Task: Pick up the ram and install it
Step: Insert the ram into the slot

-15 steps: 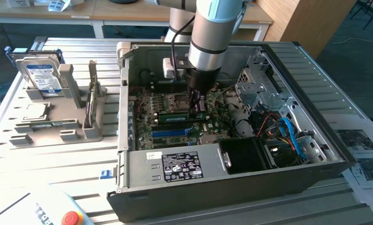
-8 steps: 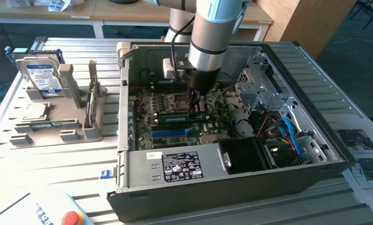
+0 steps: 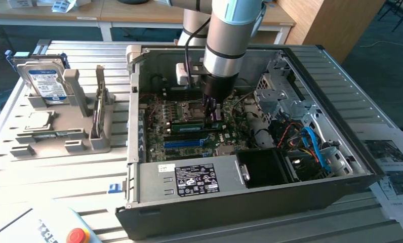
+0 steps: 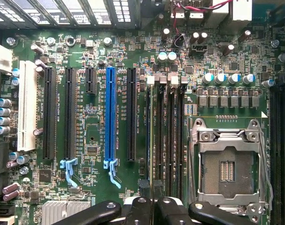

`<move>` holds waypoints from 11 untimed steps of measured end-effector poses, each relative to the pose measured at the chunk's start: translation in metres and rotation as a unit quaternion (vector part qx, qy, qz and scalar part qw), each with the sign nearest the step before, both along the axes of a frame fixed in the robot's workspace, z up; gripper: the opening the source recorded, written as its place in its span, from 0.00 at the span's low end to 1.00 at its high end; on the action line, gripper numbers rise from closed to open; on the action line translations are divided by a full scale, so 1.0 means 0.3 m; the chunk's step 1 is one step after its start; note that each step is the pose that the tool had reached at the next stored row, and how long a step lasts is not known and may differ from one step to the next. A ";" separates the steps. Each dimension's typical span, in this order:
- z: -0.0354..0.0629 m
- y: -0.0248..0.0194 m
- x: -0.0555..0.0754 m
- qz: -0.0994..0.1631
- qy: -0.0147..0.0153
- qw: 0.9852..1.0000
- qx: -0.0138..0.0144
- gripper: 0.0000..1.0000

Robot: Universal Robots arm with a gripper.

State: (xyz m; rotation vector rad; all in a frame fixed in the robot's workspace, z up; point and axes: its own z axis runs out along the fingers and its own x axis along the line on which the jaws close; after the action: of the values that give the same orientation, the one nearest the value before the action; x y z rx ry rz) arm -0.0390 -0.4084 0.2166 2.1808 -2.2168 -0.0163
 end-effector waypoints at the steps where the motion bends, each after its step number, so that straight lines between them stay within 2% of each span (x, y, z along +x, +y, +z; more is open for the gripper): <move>1: 0.000 0.000 0.000 0.000 0.000 1.000 0.000 0.12; 6: 0.000 0.000 0.000 0.000 0.000 1.000 0.000 0.13; 7: 0.000 0.000 0.000 0.000 0.000 1.000 0.000 0.19; 11: 0.000 0.000 0.000 0.000 0.000 1.000 0.000 0.19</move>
State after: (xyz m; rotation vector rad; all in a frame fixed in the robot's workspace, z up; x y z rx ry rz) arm -0.0390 -0.4084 0.2166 2.1809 -2.2168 -0.0163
